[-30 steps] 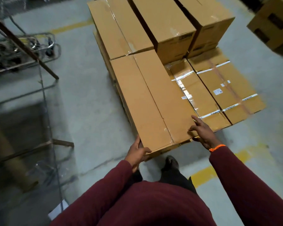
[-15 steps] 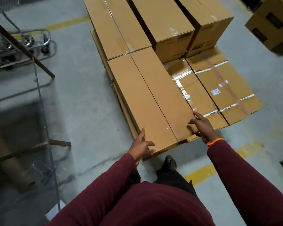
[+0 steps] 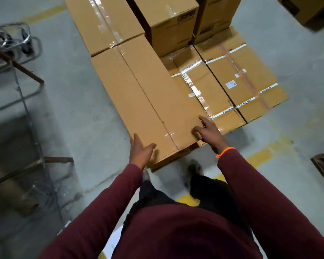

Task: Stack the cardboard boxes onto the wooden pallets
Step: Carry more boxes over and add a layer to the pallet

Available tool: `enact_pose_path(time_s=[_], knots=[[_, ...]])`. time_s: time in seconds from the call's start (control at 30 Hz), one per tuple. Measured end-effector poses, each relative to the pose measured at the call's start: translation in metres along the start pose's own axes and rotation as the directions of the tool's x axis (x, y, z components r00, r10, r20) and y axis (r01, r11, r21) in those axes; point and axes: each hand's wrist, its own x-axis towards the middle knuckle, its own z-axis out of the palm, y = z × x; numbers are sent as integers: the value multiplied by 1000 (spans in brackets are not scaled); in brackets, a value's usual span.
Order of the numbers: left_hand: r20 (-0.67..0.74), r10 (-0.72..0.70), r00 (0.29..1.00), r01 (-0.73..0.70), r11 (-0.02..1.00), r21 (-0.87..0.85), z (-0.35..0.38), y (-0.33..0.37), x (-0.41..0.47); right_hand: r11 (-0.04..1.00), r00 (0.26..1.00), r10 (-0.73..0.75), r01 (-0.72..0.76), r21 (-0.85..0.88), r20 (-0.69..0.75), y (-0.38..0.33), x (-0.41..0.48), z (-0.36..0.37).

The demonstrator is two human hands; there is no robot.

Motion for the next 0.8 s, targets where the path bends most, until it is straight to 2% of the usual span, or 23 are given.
enact_pose_path(time_s=[0.13, 0.23, 0.33, 0.5, 0.63, 0.7, 0.8], knots=[[-157, 78, 985, -49, 983, 176, 33, 37, -6, 992, 994, -55, 65, -107, 95, 34, 0, -31], [-162, 125, 979, -84, 967, 238, 83, 66, -12, 998, 989, -15, 25, -63, 150, 63, 4, -83], [-130, 156, 979, -126, 969, 213, 166, 101, -21, 1000, 995, -6, 7, -8, 103, 96, 8, -158], [123, 184, 975, -213, 934, 286, 324, 165, -44, 996, 998, 20, -14, 87, -65, 136, 8, -288], [380, 251, 890, -391, 849, 355, 418, 225, -54, 964, 975, 70, -11, 267, -211, 143, 15, -372], [450, 237, 861, -418, 833, 363, 454, 253, -48, 939, 963, 83, 11, 343, -256, 142, 28, -405], [483, 234, 844, -431, 832, 349, 504, 295, -27, 913, 960, 84, 34, 406, -269, 129, 53, -452]])
